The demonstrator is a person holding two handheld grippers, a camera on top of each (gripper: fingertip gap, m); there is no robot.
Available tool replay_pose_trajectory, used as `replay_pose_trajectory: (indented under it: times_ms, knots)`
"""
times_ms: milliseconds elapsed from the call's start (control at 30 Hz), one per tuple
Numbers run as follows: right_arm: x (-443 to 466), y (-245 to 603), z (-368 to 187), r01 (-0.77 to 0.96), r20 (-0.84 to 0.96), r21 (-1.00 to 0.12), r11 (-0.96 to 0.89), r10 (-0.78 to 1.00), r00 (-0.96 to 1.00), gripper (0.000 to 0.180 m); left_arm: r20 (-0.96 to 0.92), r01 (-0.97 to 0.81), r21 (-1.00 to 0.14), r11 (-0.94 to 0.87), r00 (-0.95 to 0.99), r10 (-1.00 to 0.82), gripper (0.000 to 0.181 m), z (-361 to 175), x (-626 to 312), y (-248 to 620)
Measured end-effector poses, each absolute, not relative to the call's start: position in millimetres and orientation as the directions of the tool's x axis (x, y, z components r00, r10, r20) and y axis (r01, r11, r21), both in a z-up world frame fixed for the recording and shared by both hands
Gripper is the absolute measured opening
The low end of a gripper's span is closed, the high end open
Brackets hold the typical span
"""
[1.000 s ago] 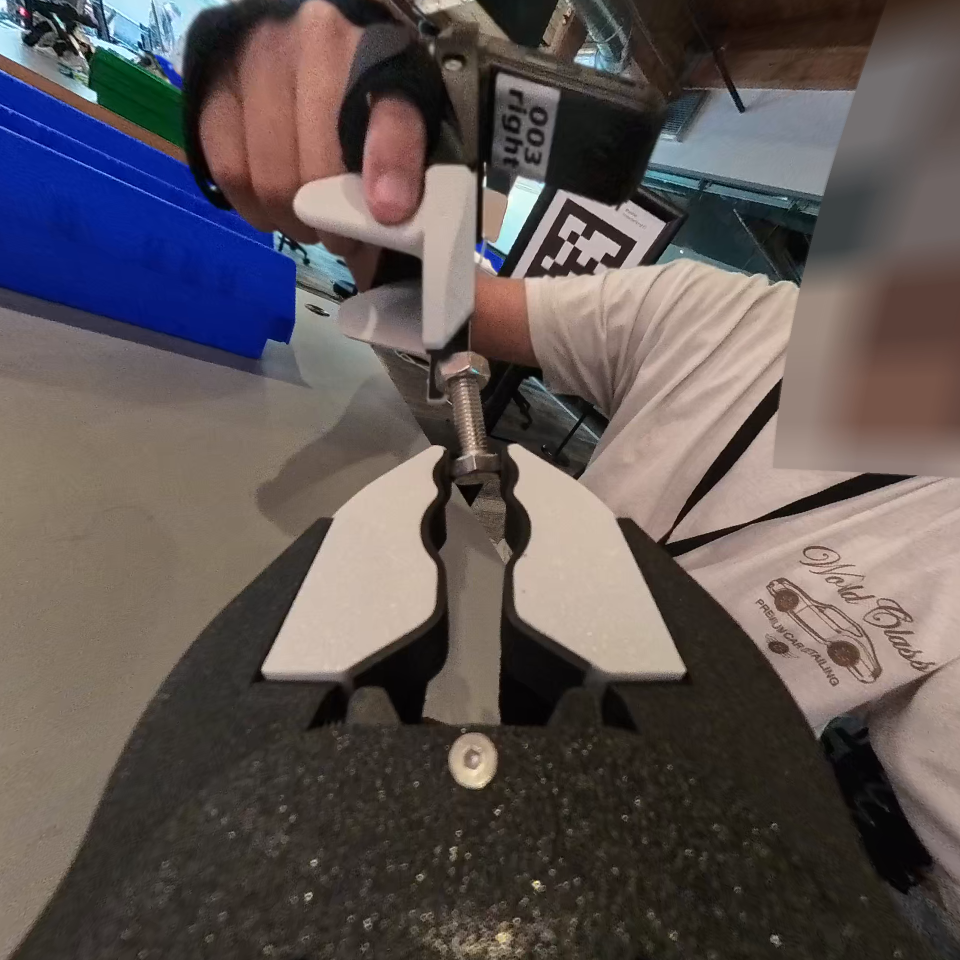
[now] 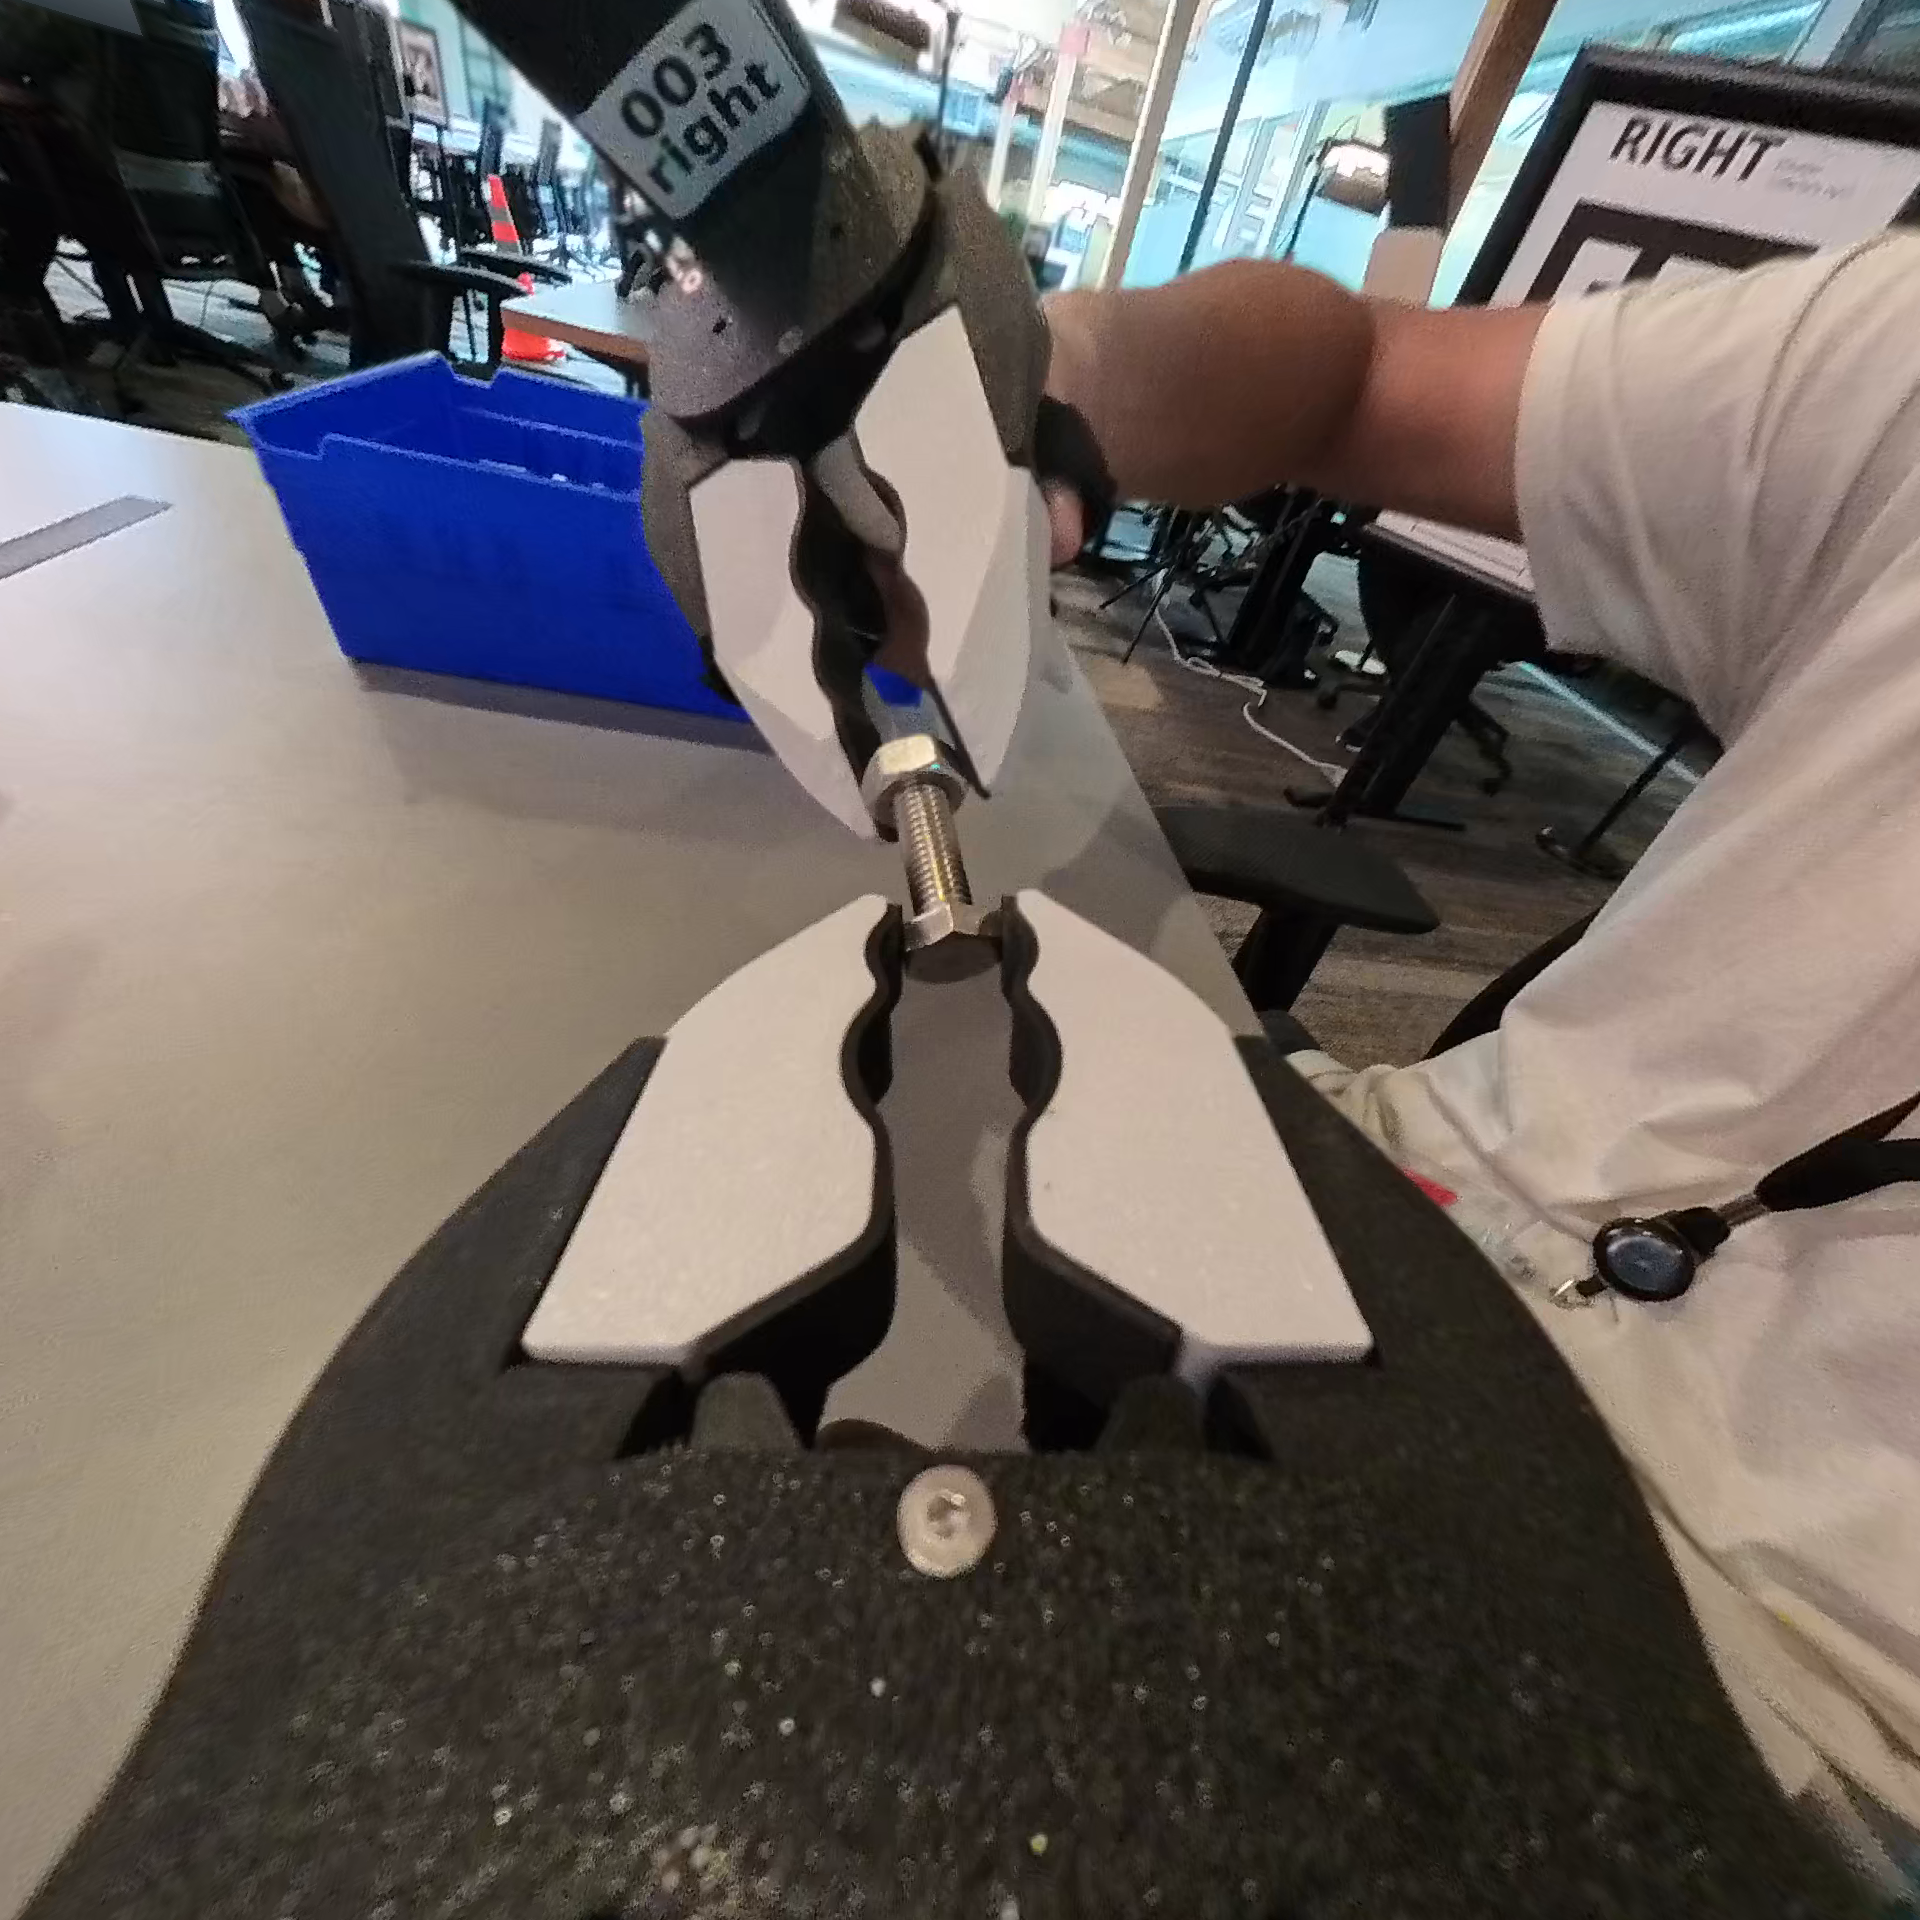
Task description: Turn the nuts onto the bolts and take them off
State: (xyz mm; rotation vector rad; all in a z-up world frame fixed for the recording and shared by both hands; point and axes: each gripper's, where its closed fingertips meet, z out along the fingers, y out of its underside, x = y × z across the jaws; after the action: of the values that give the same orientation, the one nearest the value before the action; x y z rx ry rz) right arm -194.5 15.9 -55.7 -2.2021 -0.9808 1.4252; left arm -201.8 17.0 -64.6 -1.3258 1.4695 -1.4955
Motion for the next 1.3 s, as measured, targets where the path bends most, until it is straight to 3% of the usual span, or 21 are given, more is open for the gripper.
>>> replay_pose_trajectory:
  times_ms: [67,100,200,300,367,467,567,767,833,933,1033,1133,1200,1300]
  knots:
    - [-195,15,-50,0.377,-0.555,-0.712,-0.592,0.804,0.215,0.023,0.231,-0.173,-0.968,-0.184,-0.305,-0.924,0.017,-59,-203,14]
    - [-193,17,-49,0.394,-0.461,-0.766,-0.508,0.861,0.214,0.038,0.239,-0.162,-0.967,-0.195,-0.318,-0.918,0.017,-56,-204,13]
    - [-181,25,-51,0.534,0.075,-0.845,-0.026,0.983,0.167,0.056,0.273,-0.143,-0.961,-0.236,-0.373,-0.887,0.017,-49,-209,8]
    - [-174,32,-39,0.611,0.684,-0.591,0.527,0.729,0.032,0.051,0.318,-0.139,-0.948,-0.286,-0.42,-0.85,0.017,-44,-212,6]
    - [-177,31,-34,0.63,0.831,-0.406,0.662,0.554,-0.046,0.048,0.336,-0.151,-0.942,-0.3,-0.434,-0.836,0.017,-46,-213,5]
    - [-189,22,-27,0.578,0.904,-0.284,0.765,0.415,-0.106,0.046,0.355,-0.166,-0.935,-0.313,-0.452,-0.818,0.017,-48,-213,3]
    - [-197,18,-32,0.558,0.923,-0.188,0.808,0.34,-0.181,0.041,0.368,-0.184,-0.93,-0.318,-0.464,-0.806,0.017,-51,-212,0]
    - [-206,15,-43,0.517,0.916,-0.128,0.846,0.301,-0.266,0.019,0.38,-0.192,-0.925,-0.328,-0.481,-0.79,0.017,-51,-213,-2]
    - [-206,13,-43,0.52,0.898,-0.179,0.835,0.354,-0.259,0.019,0.373,-0.194,-0.928,-0.318,-0.48,-0.794,0.017,-51,-214,-3]
    - [-205,14,-44,0.552,0.819,-0.363,0.75,0.54,-0.196,0.018,0.346,-0.184,-0.938,-0.294,-0.457,-0.819,0.017,-50,-213,-1]
    - [-204,16,-47,0.571,0.603,-0.625,0.533,0.794,-0.08,0.018,0.308,-0.172,-0.95,-0.259,-0.413,-0.857,0.017,-51,-211,4]
    - [-203,16,-49,0.517,0.223,-0.838,0.175,0.974,0.033,0.018,0.268,-0.161,-0.962,-0.222,-0.372,-0.889,0.017,-51,-209,8]
    - [-202,14,-50,0.473,-0.033,-0.879,-0.06,0.997,0.065,0.018,0.234,-0.167,-0.968,-0.186,-0.346,-0.908,0.017,-54,-208,9]
    - [-202,13,-48,0.384,-0.374,-0.84,-0.383,0.922,0.102,0.018,0.205,-0.165,-0.973,-0.159,-0.318,-0.926,0.017,-55,-206,11]
